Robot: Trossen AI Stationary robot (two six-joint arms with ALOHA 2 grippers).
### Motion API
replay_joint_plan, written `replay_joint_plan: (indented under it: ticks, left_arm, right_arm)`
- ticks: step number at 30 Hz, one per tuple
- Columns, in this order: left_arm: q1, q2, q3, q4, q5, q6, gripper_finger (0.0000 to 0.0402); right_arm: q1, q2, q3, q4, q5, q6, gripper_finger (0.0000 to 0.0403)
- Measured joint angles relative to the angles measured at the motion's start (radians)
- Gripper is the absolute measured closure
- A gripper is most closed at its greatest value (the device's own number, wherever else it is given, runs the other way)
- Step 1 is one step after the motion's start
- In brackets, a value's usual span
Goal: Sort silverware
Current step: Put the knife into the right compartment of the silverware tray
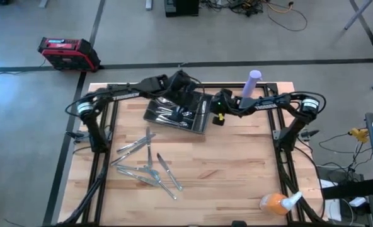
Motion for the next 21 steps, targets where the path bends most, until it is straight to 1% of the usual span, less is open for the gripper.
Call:
replay_joint_plan:
  ticks: [5, 8, 12, 16, 18, 21]
  left_arm:
    - [-0.082, -0.136, -0.24, 0.118, -0.008, -0.208, 0.0386]
    - [-0.147, -0.222, -0.369, 0.125, -0.092, -0.4, 0.0398]
    - [-0.256, -0.323, -0.527, 0.127, -0.2, -0.68, 0.04]
    - [-0.399, -0.395, -0.655, 0.154, -0.285, -0.858, 0.04]
    - [-0.489, -0.406, -0.694, 0.168, -0.294, -0.89, 0.04]
    - [-0.623, -0.422, -0.743, 0.233, -0.341, -0.916, 0.04]
  right_arm:
    - [0.002, 0.041, 0.0, 0.129, -0.045, -0.035, 0.0343]
    - [0.021, 0.047, -0.001, 0.191, -0.052, -0.029, 0.035]
    - [0.043, 0.036, 0.007, 0.223, -0.031, -0.026, 0.0354]
    - [0.071, 0.014, 0.01, 0.167, 0.001, 0.023, 0.0354]
    - [0.095, -0.014, 0.01, 0.083, 0.008, 0.026, 0.035]
    - [0.143, -0.065, 0.015, -0.044, 0.098, 0.06, 0.0334]
